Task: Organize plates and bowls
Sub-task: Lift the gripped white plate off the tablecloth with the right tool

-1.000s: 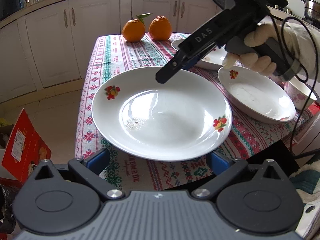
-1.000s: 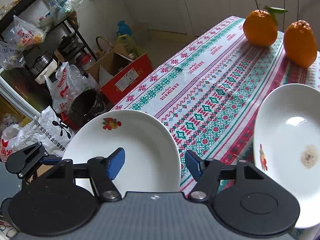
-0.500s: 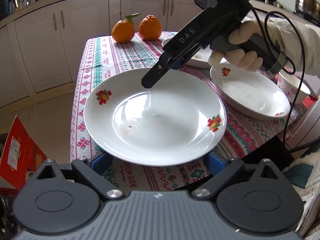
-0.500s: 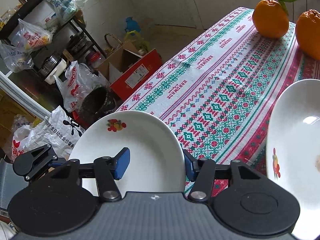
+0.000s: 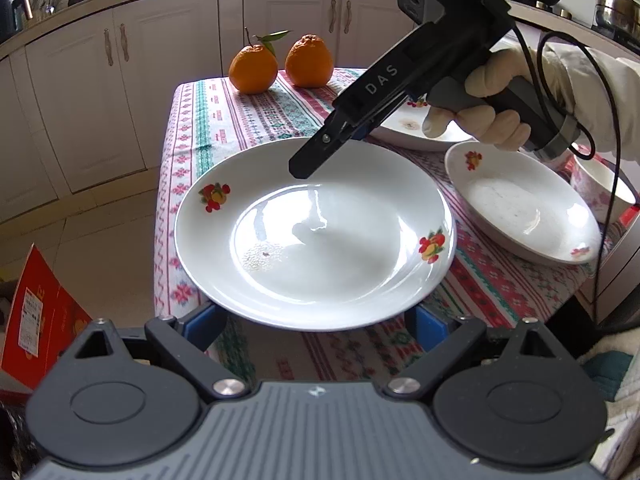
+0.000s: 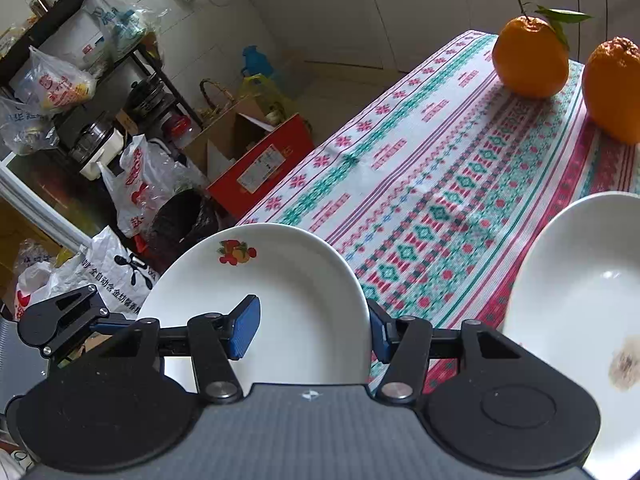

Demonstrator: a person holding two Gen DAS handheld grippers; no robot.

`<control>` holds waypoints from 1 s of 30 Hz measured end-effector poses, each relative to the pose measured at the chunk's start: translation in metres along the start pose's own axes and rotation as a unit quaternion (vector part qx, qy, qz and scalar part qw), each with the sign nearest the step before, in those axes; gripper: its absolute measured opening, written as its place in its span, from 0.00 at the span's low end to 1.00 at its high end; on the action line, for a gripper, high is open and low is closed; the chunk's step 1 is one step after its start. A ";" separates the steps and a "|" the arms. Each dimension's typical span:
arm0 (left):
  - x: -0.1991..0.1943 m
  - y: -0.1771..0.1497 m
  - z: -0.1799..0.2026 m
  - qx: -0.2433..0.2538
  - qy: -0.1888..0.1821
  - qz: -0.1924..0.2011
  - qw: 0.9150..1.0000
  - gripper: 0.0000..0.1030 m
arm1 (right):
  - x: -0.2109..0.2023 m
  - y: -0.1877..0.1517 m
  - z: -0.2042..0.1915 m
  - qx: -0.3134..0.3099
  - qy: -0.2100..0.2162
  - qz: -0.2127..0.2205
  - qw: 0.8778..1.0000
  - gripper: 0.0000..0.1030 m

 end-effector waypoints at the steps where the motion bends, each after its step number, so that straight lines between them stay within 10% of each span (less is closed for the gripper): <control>1: 0.002 0.002 -0.002 0.003 0.000 0.000 1.000 0.92 | 0.001 0.002 0.002 0.001 0.000 0.001 1.000 0.60; 30: 0.040 0.031 -0.033 0.035 0.016 -0.003 0.999 0.92 | 0.010 0.036 0.029 0.008 -0.030 0.040 0.999 0.60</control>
Point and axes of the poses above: each gripper's, at about its wrist camera, not at the fingertips, and x roughly the way its jaws point, z to its right, y to its top, the point moved 5 cm from there along x, roughly the way its jaws point, and after that the axes turned 4 degrees about x, right-handed, at the moved point
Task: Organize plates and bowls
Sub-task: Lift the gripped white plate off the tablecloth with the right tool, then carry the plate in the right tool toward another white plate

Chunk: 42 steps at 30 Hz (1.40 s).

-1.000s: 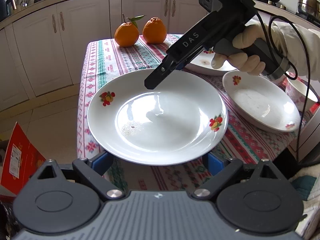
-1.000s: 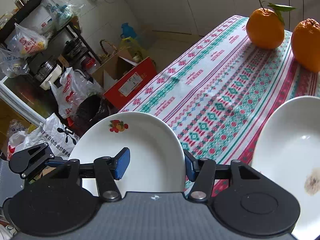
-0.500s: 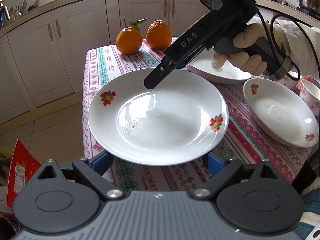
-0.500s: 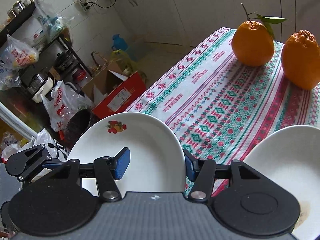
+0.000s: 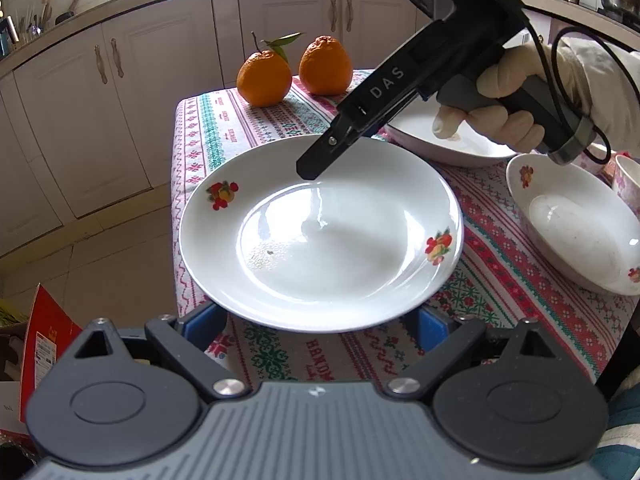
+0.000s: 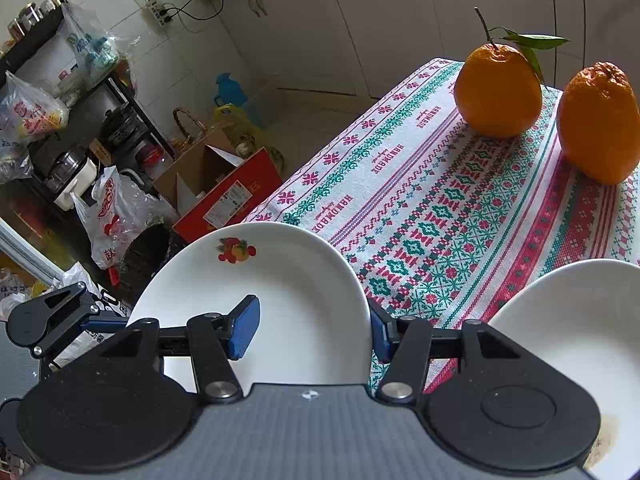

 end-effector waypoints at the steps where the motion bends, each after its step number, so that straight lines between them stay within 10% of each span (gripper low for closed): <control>1: 0.000 -0.001 0.000 0.001 0.001 0.000 1.000 0.92 | 0.000 -0.001 -0.001 -0.002 -0.001 -0.001 1.000 0.60; 14: -0.008 -0.003 0.002 -0.002 0.004 0.008 1.000 0.94 | -0.007 -0.006 -0.014 -0.028 -0.008 0.003 1.000 0.94; 27: -0.047 -0.007 0.034 -0.013 0.003 0.038 0.999 0.96 | -0.086 -0.036 -0.037 -0.039 -0.045 0.058 0.997 1.00; 42: -0.057 -0.015 0.100 -0.010 -0.031 0.057 0.998 0.96 | -0.174 -0.144 -0.044 -0.011 -0.133 0.120 0.984 1.00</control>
Point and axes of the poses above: each gripper's, at about its wrist camera, not at the fingertips, and x roughly the way its jaws point, z to its right, y to its top, the point moved 5 cm from there along x, roughly the way its jaws point, and after that the axes turned 4 degrees about x, right-handed, at the moved point
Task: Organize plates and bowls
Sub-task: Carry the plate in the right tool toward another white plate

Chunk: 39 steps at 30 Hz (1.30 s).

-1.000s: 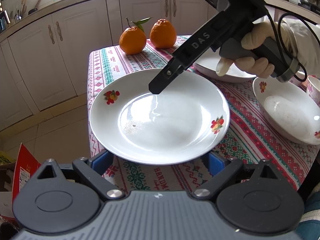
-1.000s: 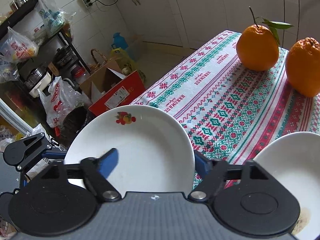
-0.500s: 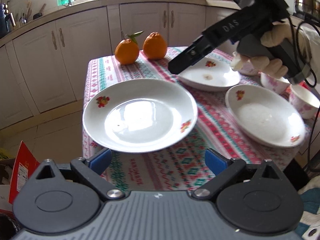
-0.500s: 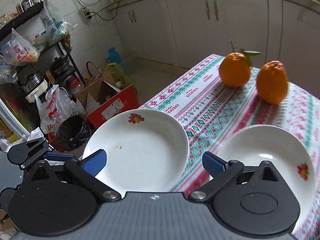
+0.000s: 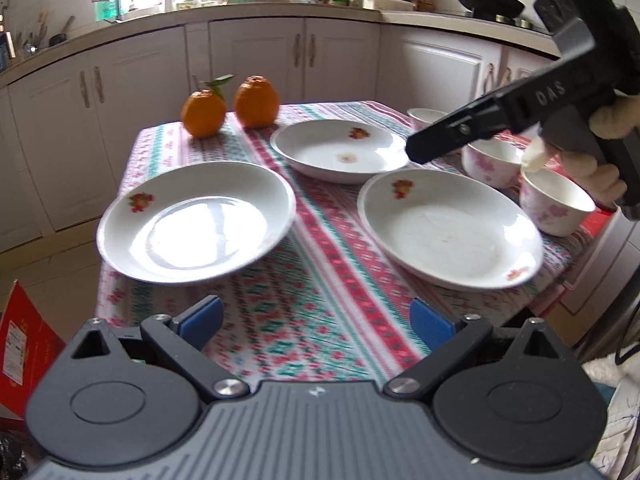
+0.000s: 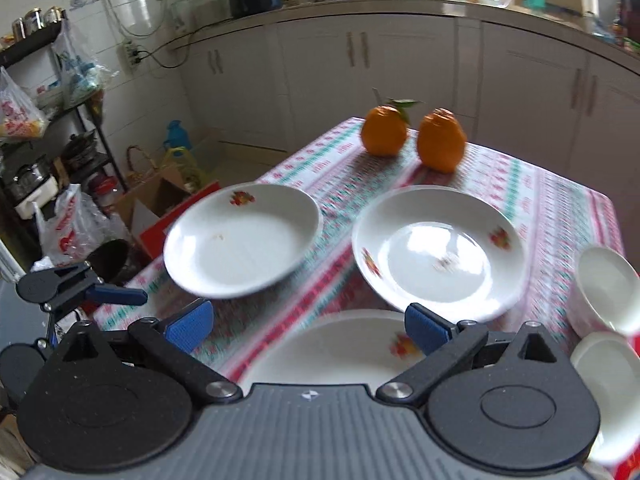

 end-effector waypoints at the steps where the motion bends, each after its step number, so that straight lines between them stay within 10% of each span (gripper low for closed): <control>1: 0.001 0.000 0.005 0.004 -0.004 -0.001 1.000 0.96 | -0.005 -0.006 0.003 0.002 -0.006 0.000 1.000 1.00; 39: 0.060 0.007 0.055 0.109 -0.096 -0.024 0.989 0.98 | -0.005 -0.040 0.079 0.051 -0.030 -0.074 0.996 1.00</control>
Point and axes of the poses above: each gripper's, at about its wrist camera, not at the fingertips, and x roughly the way its jaws point, z to its right, y to its top, the point moved 5 cm from there along x, roughly the way its jaws point, and after that the axes turned 4 degrees about x, right-handed, at the moved point
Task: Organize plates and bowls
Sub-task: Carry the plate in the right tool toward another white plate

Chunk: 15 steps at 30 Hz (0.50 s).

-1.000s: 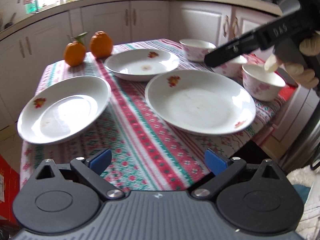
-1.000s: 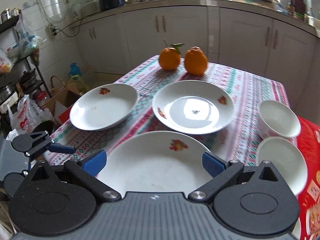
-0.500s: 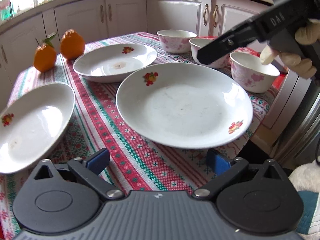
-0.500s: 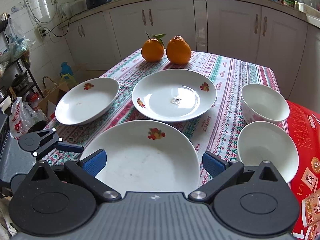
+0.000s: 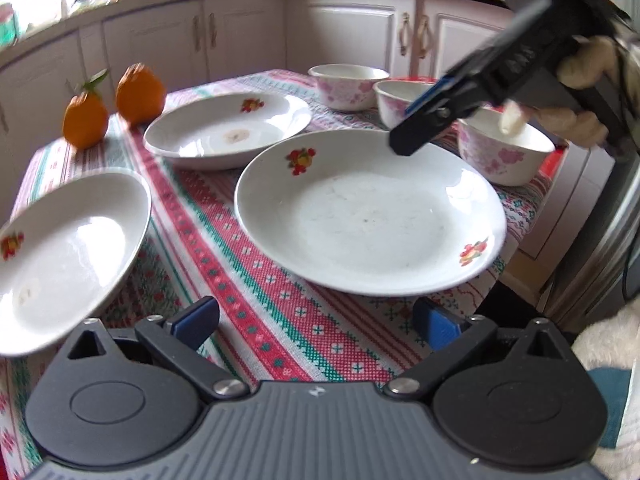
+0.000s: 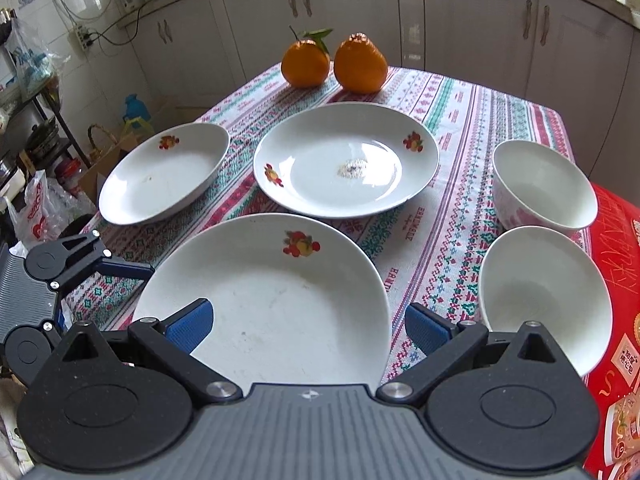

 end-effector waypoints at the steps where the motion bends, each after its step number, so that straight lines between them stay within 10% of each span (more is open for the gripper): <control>1: -0.001 0.001 0.002 0.009 -0.010 0.003 1.000 0.98 | 0.001 0.001 0.001 0.001 0.002 -0.004 1.000 1.00; 15: 0.004 0.008 0.005 0.005 -0.068 0.014 0.998 0.94 | 0.028 0.010 0.005 -0.013 0.010 -0.058 0.998 1.00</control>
Point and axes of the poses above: each gripper's, at about its wrist camera, not at the fingertips, and x roughly the way its jaws point, z to its right, y to its top, the point moved 5 cm from there along x, roughly the way its jaws point, and after that the axes turned 4 degrees about x, right-handed, at the moved point
